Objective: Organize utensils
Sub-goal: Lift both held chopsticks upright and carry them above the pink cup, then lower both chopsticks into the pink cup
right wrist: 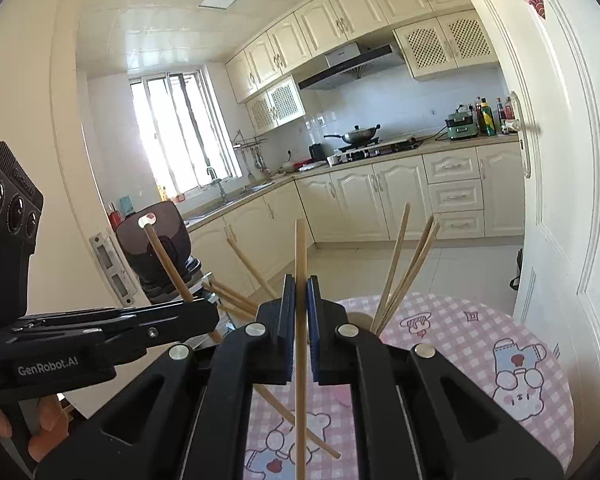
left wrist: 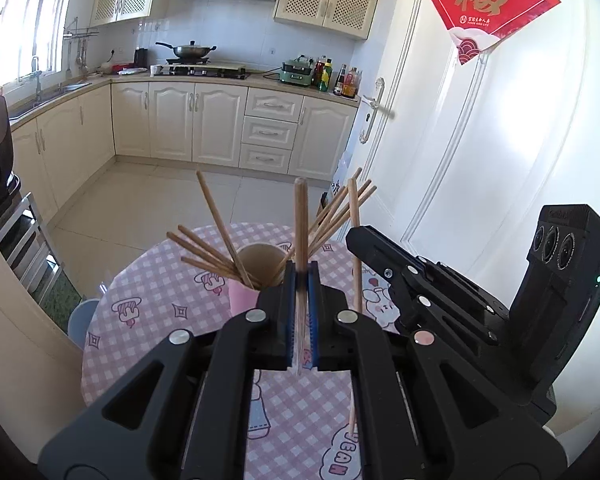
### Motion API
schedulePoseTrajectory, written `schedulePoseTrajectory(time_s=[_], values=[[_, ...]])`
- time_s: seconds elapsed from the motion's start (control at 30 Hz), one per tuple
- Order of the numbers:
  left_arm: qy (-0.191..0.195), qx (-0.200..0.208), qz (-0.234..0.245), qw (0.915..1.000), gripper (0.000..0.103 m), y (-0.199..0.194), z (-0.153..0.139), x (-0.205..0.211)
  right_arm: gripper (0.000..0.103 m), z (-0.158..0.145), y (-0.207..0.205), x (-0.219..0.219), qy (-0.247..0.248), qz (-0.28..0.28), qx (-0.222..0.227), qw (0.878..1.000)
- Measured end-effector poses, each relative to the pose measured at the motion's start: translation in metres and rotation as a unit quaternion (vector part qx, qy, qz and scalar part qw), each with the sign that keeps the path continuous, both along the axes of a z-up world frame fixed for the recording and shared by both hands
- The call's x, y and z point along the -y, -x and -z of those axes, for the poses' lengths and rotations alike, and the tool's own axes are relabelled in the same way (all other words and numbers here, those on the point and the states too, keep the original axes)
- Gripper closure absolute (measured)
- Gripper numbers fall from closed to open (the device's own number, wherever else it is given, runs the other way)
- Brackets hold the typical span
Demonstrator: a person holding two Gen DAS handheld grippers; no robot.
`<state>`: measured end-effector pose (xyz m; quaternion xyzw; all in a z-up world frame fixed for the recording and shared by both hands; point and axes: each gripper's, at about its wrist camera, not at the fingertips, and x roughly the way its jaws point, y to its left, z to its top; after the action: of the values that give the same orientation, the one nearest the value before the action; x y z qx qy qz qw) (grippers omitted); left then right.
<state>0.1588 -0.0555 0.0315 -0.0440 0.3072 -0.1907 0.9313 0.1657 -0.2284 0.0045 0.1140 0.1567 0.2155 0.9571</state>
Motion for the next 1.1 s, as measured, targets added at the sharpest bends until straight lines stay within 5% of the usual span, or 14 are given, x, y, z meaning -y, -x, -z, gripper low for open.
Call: schedulePoseTrajectory(time_s=[0.5, 1.1], values=[[-0.006, 0.081, -0.023, 0.9964, 0.097, -0.030, -0.051, -0.001, 0.098, -0.020, -0.045, -0.015, 0.019, 0.067, 0.164, 0.984], [-0.007, 0.069, -0.022, 0.9974, 0.097, -0.076, -0.018, 0.006, 0.098, -0.002, -0.076, -0.016, 0.013, 0.075, 0.190, 0.979]])
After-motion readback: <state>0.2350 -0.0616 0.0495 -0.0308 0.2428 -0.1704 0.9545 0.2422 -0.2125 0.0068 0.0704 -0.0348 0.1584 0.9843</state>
